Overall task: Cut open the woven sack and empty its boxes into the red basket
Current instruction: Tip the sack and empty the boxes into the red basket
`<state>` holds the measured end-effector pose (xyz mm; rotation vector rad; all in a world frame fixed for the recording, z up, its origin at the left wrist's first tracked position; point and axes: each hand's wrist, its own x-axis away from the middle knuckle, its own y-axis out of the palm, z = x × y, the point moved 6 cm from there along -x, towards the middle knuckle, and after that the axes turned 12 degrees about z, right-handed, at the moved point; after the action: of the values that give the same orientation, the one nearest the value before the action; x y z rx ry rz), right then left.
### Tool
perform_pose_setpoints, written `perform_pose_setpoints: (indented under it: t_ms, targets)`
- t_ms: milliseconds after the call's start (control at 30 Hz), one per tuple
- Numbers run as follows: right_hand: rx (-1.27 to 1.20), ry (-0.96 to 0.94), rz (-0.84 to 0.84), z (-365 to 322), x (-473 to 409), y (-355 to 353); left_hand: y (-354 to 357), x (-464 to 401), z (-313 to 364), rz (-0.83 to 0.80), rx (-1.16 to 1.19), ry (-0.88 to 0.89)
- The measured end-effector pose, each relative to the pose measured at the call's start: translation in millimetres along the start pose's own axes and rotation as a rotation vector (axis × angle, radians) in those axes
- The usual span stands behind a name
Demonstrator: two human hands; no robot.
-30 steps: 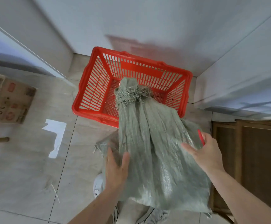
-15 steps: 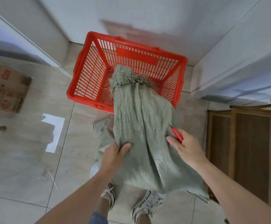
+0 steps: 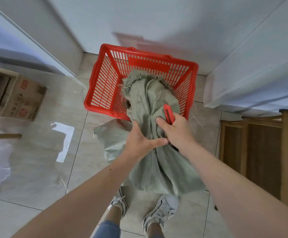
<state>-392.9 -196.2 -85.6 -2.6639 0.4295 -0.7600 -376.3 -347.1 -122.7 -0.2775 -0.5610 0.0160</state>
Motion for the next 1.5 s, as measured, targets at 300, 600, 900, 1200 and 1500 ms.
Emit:
perform_pose_setpoints:
  t_ms: [300,600,900,1200,1500]
  targets:
    - [-0.007,0.125,0.111,19.0,-12.3,-33.4,-5.7,-23.6,7.6,0.077,-0.051,-0.085]
    - [0.242,0.297,-0.024,101.9,29.6,-71.9,-13.2,-23.6,35.4,0.058,0.238,-0.341]
    - [0.109,0.119,-0.075,47.3,43.3,-81.8,-29.8,-32.7,53.3,0.305,0.355,-0.445]
    - [-0.114,0.097,-0.013,-55.3,34.5,-53.3,-15.0,-38.2,55.7,0.134,0.255,-0.525]
    - [-0.336,0.328,0.173,-108.0,-7.6,-28.6,-15.6,-18.7,106.3,-0.236,0.144,-0.366]
